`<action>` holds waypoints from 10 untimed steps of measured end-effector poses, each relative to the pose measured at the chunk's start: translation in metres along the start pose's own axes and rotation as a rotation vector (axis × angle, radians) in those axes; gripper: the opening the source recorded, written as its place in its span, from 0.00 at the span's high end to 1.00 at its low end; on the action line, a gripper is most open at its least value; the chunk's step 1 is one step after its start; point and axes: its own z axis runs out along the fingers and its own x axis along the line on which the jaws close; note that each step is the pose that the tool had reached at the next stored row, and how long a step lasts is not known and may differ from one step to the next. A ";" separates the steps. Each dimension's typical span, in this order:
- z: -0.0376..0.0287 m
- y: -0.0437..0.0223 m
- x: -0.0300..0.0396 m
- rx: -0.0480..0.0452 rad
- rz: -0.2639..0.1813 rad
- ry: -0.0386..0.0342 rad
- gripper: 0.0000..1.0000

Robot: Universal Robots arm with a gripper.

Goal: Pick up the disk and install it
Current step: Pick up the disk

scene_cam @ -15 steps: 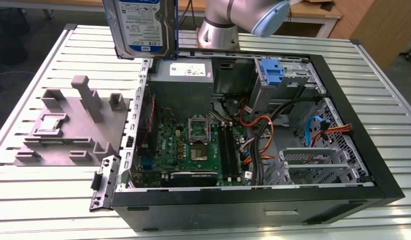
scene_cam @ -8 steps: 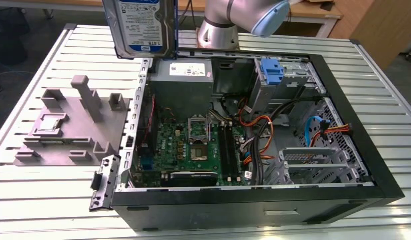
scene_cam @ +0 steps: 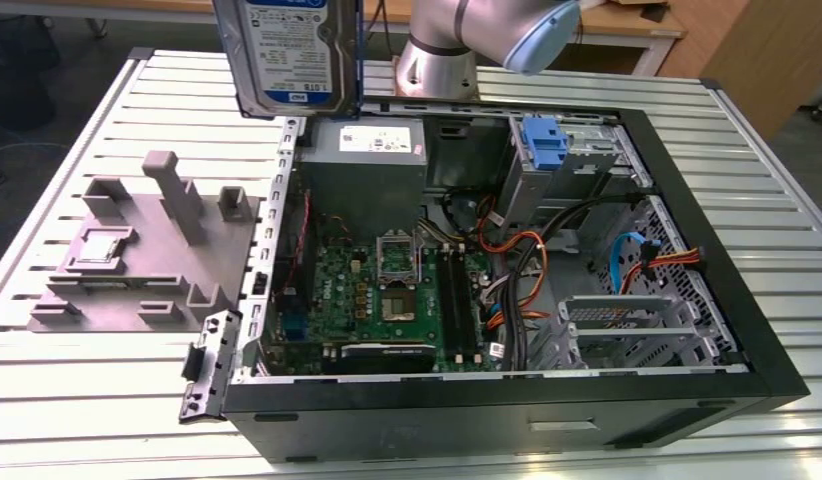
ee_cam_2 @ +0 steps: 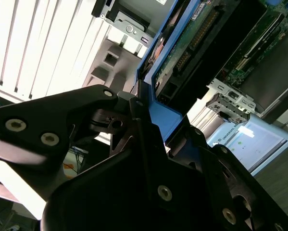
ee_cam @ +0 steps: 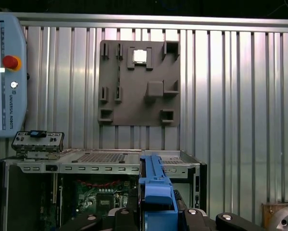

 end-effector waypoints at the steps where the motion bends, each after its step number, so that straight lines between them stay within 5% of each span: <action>1: 0.0000 -0.0011 0.0000 0.0000 0.000 0.0000 0.63; 10: -0.0002 -0.0117 0.0000 0.0000 0.000 0.0000 0.63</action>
